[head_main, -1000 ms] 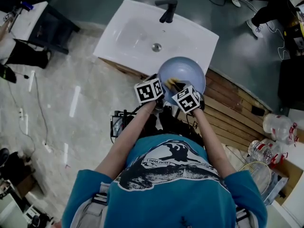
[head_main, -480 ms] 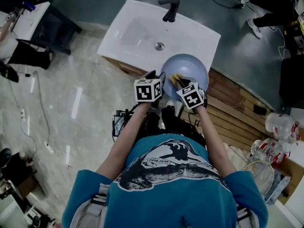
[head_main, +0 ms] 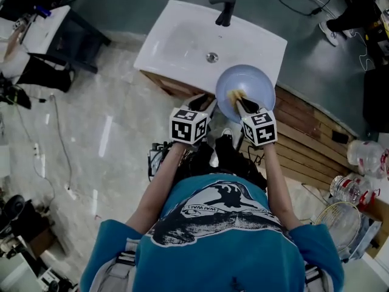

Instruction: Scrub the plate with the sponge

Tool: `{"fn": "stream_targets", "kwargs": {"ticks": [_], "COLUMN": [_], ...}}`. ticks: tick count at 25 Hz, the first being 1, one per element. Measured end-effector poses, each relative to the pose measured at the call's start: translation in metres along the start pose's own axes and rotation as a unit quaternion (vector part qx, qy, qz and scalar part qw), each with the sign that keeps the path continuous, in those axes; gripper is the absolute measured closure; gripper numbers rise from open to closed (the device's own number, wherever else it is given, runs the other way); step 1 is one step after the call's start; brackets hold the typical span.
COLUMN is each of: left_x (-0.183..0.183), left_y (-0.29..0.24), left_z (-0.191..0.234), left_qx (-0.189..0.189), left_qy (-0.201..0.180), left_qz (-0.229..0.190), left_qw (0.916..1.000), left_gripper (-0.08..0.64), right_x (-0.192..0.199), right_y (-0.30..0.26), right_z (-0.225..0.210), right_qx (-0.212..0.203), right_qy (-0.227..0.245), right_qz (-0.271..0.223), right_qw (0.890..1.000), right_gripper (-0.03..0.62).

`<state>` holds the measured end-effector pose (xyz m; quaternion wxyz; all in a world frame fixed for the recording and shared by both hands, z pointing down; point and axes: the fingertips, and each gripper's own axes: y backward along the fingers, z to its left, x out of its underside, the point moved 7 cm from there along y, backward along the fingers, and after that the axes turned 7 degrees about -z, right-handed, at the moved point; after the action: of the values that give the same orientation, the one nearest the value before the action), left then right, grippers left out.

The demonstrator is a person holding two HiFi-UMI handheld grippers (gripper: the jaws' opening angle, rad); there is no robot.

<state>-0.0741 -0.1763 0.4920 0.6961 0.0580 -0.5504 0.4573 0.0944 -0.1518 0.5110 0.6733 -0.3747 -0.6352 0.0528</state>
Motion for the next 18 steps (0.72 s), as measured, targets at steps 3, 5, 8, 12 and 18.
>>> {"fn": "stream_targets", "kwargs": {"ticks": [3, 5, 8, 12, 18], "left_x": [0.0, 0.001, 0.001, 0.005, 0.016], "left_y": [0.015, 0.024, 0.036, 0.048, 0.062], "left_z": [-0.009, -0.015, -0.023, -0.033, -0.045], "left_qx": [0.024, 0.039, 0.062, 0.091, 0.112], "left_qy": [-0.025, -0.037, -0.046, -0.055, -0.051], "left_qz": [0.001, 0.0, -0.006, -0.008, -0.013], "left_qw": [0.9994, 0.9985, 0.997, 0.9943, 0.9923], "left_gripper": [0.428, 0.431, 0.443, 0.457, 0.479], "right_x": [-0.006, -0.008, -0.011, -0.011, 0.0], "right_y": [0.015, 0.026, 0.043, 0.065, 0.092], "right_z": [0.015, 0.024, 0.035, 0.045, 0.058], "right_qx": [0.005, 0.011, 0.023, 0.04, 0.052], "right_qy": [-0.021, -0.029, -0.042, -0.077, -0.109], "right_qz": [-0.028, -0.045, -0.07, -0.1, -0.115], "right_qw": [0.999, 0.999, 0.996, 0.991, 0.986], "right_gripper": [0.558, 0.558, 0.558, 0.558, 0.558]}}
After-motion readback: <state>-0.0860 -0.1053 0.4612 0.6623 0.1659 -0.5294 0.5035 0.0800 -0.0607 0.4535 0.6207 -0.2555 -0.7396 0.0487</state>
